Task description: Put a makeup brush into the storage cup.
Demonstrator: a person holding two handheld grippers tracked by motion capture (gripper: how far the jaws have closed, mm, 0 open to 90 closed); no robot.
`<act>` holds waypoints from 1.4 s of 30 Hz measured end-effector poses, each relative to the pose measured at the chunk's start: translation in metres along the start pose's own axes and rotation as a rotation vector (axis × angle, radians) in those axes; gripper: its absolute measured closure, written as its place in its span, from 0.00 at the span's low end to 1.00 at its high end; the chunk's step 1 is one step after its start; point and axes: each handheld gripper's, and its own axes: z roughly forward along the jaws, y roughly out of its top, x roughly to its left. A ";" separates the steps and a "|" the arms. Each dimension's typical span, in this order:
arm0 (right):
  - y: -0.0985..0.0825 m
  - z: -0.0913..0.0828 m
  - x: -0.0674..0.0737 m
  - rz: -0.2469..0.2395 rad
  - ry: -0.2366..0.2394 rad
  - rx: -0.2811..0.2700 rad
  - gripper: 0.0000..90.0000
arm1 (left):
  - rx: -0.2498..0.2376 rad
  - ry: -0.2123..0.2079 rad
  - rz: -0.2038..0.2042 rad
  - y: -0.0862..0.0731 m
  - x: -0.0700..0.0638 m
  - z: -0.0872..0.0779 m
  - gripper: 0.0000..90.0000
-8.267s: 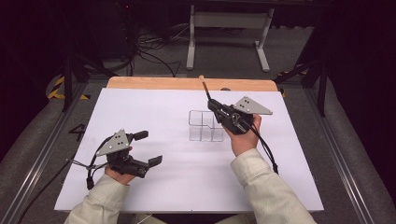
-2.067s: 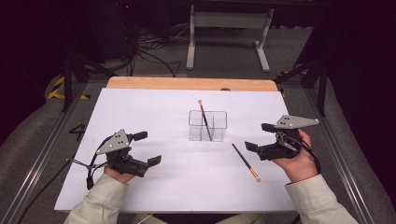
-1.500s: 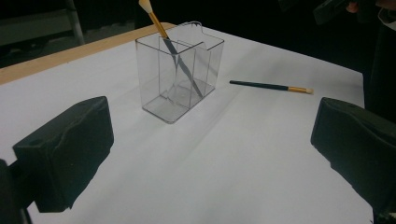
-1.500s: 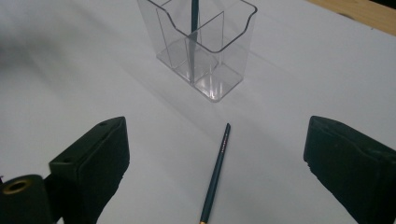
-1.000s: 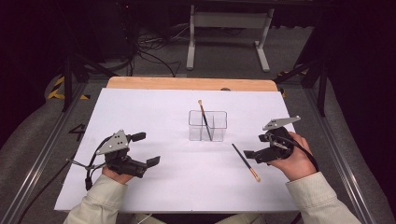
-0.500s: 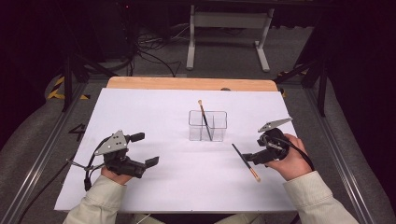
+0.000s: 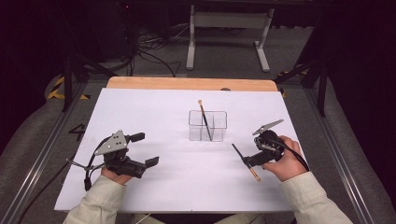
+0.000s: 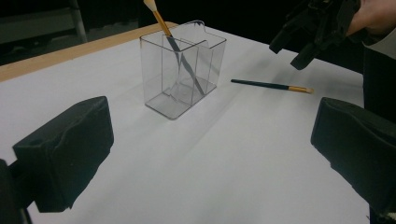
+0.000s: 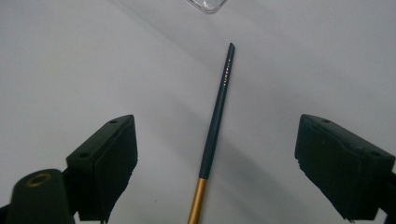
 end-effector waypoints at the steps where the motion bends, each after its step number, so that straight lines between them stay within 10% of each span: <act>1: 0.000 0.000 0.000 0.000 0.000 0.000 0.17 | 0.000 0.000 -0.001 0.000 0.000 0.000 0.00; 42: -0.004 0.028 0.009 -0.004 -0.046 0.189 0.67 | 0.007 0.004 -0.010 0.000 0.000 -0.001 0.00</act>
